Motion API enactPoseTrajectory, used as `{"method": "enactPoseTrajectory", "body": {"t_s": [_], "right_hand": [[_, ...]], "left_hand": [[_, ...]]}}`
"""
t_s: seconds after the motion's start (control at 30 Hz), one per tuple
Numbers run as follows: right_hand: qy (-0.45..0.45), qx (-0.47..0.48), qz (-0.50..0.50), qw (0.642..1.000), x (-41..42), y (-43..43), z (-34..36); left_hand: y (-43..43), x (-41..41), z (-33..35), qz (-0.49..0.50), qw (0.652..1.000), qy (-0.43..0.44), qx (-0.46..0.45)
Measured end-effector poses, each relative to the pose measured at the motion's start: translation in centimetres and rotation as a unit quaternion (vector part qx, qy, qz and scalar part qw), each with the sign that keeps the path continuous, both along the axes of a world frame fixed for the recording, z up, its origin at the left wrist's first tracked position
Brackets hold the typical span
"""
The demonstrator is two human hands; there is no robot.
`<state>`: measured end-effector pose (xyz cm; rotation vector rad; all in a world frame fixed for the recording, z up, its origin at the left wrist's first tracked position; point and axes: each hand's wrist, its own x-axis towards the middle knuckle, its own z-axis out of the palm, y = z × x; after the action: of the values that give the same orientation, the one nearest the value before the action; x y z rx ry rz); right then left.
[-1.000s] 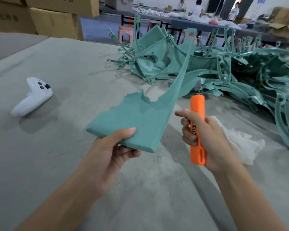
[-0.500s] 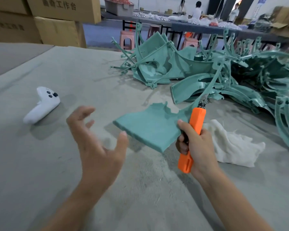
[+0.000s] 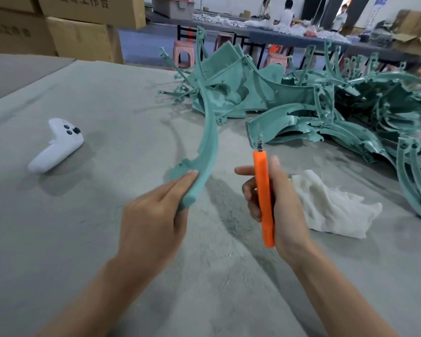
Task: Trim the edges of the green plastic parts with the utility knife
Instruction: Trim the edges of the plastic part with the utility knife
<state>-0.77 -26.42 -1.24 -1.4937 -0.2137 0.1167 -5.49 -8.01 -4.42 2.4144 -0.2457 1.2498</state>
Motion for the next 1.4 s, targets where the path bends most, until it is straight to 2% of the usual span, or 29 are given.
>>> {"method": "enactPoseTrajectory", "body": {"t_s": [0.13, 0.23, 0.37, 0.47, 0.57, 0.73, 0.87, 1.4], "right_hand": [[-0.129, -0.126, -0.035, 0.983, -0.1, 0.1, -0.5], [-0.206, -0.158, -0.031, 0.965, -0.9, 0.8, -1.0], [-0.296, -0.251, -0.072, 0.919, -1.3, 1.3, -2.0], [-0.289, -0.302, -0.076, 0.905, -1.3, 1.5, -2.0], [-0.276, -0.333, -0.044, 0.900, -1.3, 1.4, -2.0], [-0.298, -0.279, -0.009, 0.913, -1.9, 1.7, -1.9], [-0.281, -0.259, 0.003, 0.924, -2.2, 1.9, -1.9], [-0.338, -0.374, 0.006, 0.863, -2.8, 1.9, -1.2]], "left_hand": [[0.4, 0.4, -0.2, 0.029, 0.998, 0.007, -0.054], [0.2, 0.3, -0.1, 0.023, 0.994, 0.039, -0.097], [-0.4, 0.0, 0.3, 0.023, 0.988, 0.086, -0.128], [-0.6, 0.0, 0.7, 0.024, 0.977, 0.120, -0.173], [-0.6, 0.2, 0.9, 0.012, 0.978, 0.111, -0.174], [-0.2, 0.4, 0.8, 0.002, 0.980, 0.122, -0.159], [-0.2, 0.2, 0.8, 0.006, 0.981, 0.140, -0.134], [-0.6, -0.3, 1.2, 0.031, 0.983, 0.147, -0.102]]}}
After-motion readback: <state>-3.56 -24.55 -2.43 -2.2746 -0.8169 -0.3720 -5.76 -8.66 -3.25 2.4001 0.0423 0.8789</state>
